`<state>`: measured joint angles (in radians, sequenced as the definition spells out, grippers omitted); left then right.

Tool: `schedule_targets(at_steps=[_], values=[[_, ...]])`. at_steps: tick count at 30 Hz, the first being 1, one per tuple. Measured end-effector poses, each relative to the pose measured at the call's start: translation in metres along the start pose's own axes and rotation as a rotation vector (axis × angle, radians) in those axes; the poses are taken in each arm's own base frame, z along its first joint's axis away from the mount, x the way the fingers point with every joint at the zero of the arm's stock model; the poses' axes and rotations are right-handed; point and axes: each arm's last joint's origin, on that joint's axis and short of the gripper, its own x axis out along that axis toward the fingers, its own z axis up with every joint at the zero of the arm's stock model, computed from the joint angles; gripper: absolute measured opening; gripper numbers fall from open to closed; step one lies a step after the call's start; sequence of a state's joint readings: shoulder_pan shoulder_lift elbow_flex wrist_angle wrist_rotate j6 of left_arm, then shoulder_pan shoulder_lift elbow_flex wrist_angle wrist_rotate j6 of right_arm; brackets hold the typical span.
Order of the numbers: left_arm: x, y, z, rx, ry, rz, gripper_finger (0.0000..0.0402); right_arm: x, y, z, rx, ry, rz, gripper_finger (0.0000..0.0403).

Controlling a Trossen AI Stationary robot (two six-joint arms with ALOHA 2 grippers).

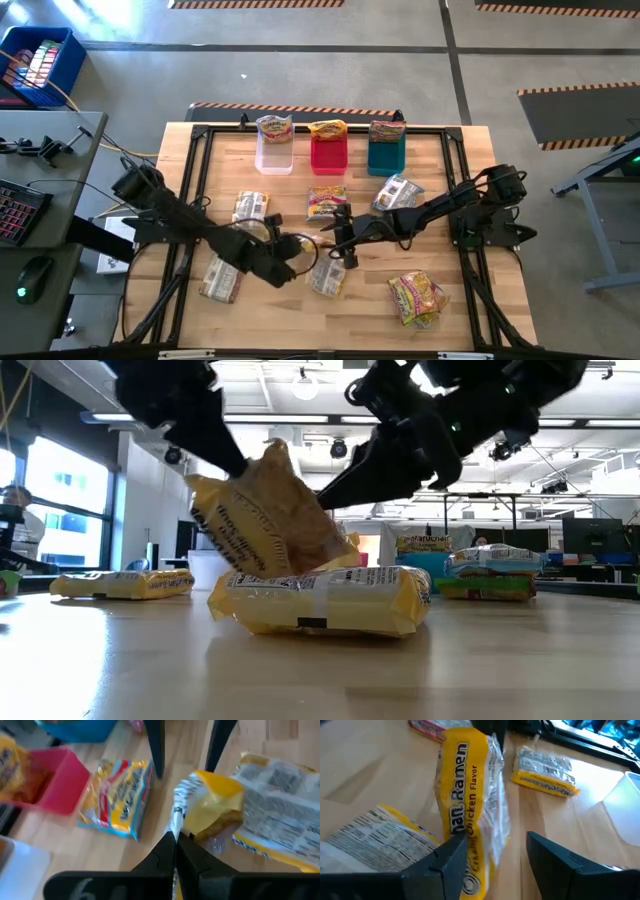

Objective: Sort Maruchan noodles
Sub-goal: Put the yellow noodle pack into the red bin

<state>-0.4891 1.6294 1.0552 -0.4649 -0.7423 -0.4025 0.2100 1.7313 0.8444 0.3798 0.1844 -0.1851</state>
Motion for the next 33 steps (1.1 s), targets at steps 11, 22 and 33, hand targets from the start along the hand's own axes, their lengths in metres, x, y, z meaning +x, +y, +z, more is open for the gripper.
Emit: schedule_targets(at_steps=[11,22,33], values=[[0.029,0.015,0.002,0.052,-0.109,-0.053,0.0000,-0.005,0.009,0.017,-0.117,0.273,-0.060,0.0190],[0.040,0.043,-0.008,0.032,-0.169,-0.111,0.0000,-0.002,0.002,-0.014,-0.044,0.036,0.006,0.0190],[0.033,0.067,-0.006,0.069,-0.220,-0.168,0.0000,-0.002,0.005,-0.008,-0.013,0.038,-0.074,0.0197]])
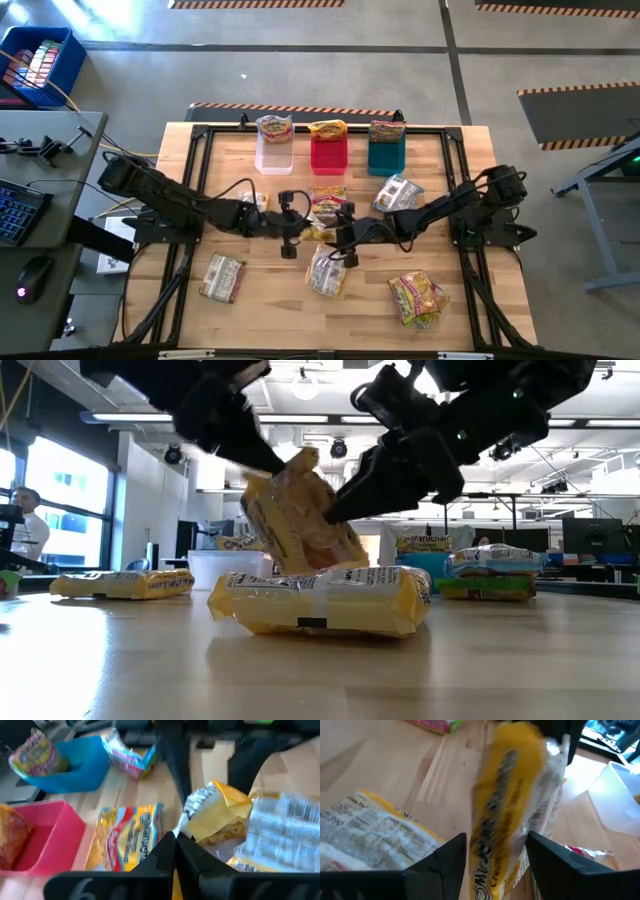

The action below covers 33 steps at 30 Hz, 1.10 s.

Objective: Sort Maruchan noodles
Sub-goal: Put the yellow noodle pack into the red bin

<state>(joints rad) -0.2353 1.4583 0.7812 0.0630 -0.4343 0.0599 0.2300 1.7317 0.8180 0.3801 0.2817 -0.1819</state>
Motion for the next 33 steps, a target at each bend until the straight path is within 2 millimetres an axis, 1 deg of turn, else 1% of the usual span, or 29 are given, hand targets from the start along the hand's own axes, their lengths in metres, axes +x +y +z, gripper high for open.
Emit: schedule_targets(at_steps=[3,6,10,13,16,19,25,33], values=[[-0.002,0.006,-0.011,-0.038,-0.035,-0.020,0.0000,-0.001,0.002,0.005,-0.011,0.021,-0.051,0.0219],[-0.006,0.010,-0.023,-0.063,-0.095,-0.043,0.0000,0.000,0.001,0.011,-0.016,0.041,-0.062,0.0246],[-0.016,0.016,-0.030,-0.089,-0.150,-0.067,0.0000,0.000,0.000,0.016,-0.028,0.047,-0.047,0.0266],[-0.024,0.019,-0.032,-0.105,-0.176,-0.065,0.0000,-0.001,0.001,0.017,-0.046,0.042,-0.002,0.0267],[-0.028,0.020,-0.032,-0.112,-0.190,-0.062,0.0000,-0.003,0.000,0.018,-0.048,0.043,0.006,0.0266],[-0.028,0.020,-0.031,-0.106,-0.199,-0.061,0.0000,-0.002,-0.002,0.018,-0.037,0.032,0.033,0.0266],[-0.029,0.020,-0.031,-0.105,-0.207,-0.064,0.0000,0.001,-0.007,0.019,-0.020,-0.012,0.148,0.0266],[-0.029,0.019,-0.029,-0.110,-0.226,-0.077,0.0000,0.002,-0.010,0.023,-0.028,-0.062,0.126,0.0266]])
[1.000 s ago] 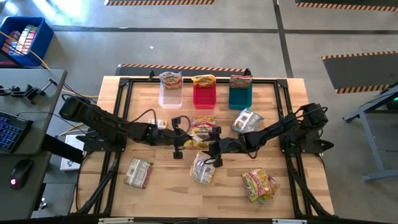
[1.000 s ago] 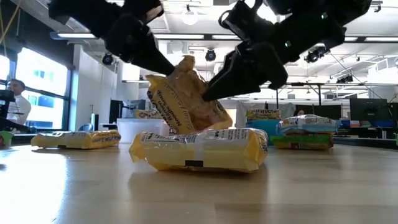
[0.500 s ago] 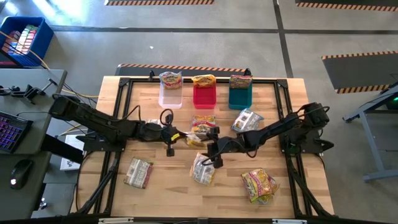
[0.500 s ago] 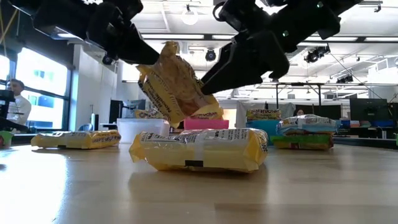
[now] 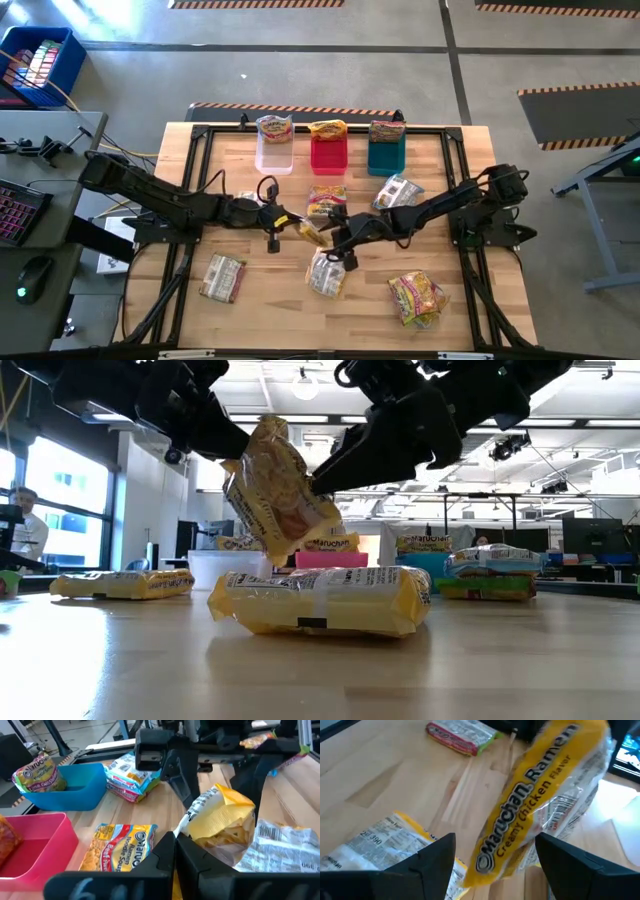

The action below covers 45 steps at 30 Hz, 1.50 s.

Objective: Sort Maruchan noodles
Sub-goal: Put the yellow noodle pack into the red bin

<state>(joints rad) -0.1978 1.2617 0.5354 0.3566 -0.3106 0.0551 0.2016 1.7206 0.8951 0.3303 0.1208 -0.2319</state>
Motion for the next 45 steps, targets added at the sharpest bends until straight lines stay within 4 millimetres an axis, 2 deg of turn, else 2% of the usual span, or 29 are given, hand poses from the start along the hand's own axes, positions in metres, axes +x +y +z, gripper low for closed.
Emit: schedule_targets(at_steps=[5,10,18,26,30,37,45], values=[[0.000,0.002,0.001,-0.050,-0.013,0.055,0.0000,-0.003,0.005,0.006,0.083,-0.013,-0.137,0.0266],[0.000,0.003,0.006,-0.096,-0.057,0.088,0.0000,-0.006,0.008,0.011,0.088,-0.018,-0.246,0.0266],[-0.001,0.003,0.009,-0.138,-0.087,0.086,0.0000,-0.004,-0.008,0.032,0.144,-0.063,-0.284,0.0266],[-0.001,0.003,0.012,-0.147,-0.116,0.084,0.0000,-0.002,-0.026,0.029,0.180,-0.021,-0.255,0.0261],[-0.001,0.003,0.014,-0.155,-0.137,0.084,0.0000,-0.002,-0.027,0.029,0.202,-0.029,-0.234,0.0241],[-0.001,0.003,0.016,-0.160,-0.156,0.082,0.0004,-0.002,-0.027,0.029,0.187,-0.027,-0.233,0.0176],[-0.003,-0.001,0.019,-0.100,-0.187,0.075,0.0034,-0.002,-0.027,0.029,0.133,-0.018,-0.230,0.0125]])
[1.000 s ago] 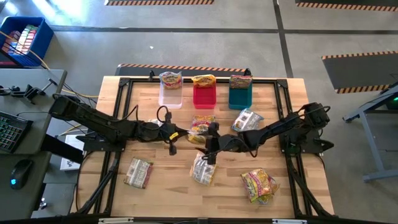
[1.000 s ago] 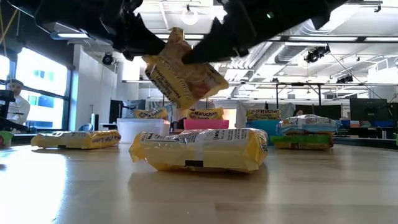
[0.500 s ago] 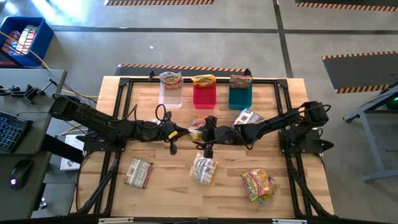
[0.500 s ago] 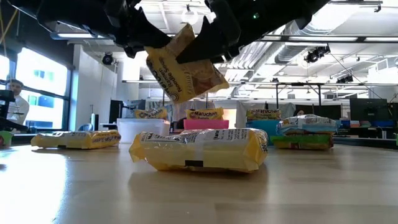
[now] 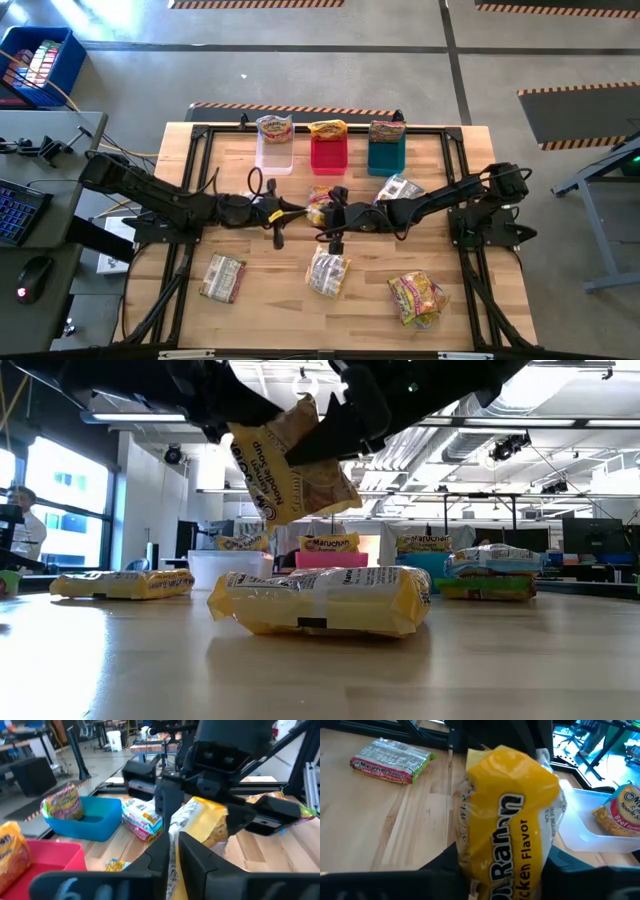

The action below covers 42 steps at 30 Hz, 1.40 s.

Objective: Sort Maruchan noodles
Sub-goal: Put the yellow noodle pack into the red bin

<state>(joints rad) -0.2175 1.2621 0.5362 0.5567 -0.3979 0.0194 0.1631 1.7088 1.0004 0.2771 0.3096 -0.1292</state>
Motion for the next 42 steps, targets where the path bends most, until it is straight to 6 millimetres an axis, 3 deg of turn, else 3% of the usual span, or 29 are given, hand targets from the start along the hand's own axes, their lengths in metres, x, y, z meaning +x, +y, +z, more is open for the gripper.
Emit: schedule_targets(at_steps=[5,14,18,25,31,35,42], values=[[-0.006,-0.009,0.005,0.084,-0.032,0.021,0.0067,-0.005,-0.001,0.003,-0.029,0.005,0.002,0.0122],[-0.012,-0.020,0.005,0.174,-0.032,0.038,0.0112,-0.037,-0.013,0.018,-0.101,0.041,-0.056,0.0120],[-0.013,-0.021,0.005,0.187,-0.032,0.033,0.0120,-0.037,-0.017,0.016,-0.099,0.020,-0.057,0.0119],[-0.013,-0.022,0.005,0.209,-0.034,0.009,0.0116,-0.038,-0.023,-0.036,-0.026,-0.195,-0.053,0.0119],[-0.008,-0.015,0.007,0.199,-0.065,-0.051,0.0115,-0.071,-0.034,-0.069,0.117,-0.558,-0.082,0.0119],[0.000,-0.004,0.007,0.139,-0.088,-0.075,0.0115,-0.092,-0.037,-0.074,0.153,-0.752,-0.082,0.0119],[0.016,0.011,0.009,0.106,-0.182,-0.062,0.0115,-0.095,-0.037,-0.057,0.141,-0.845,0.018,0.0119]])
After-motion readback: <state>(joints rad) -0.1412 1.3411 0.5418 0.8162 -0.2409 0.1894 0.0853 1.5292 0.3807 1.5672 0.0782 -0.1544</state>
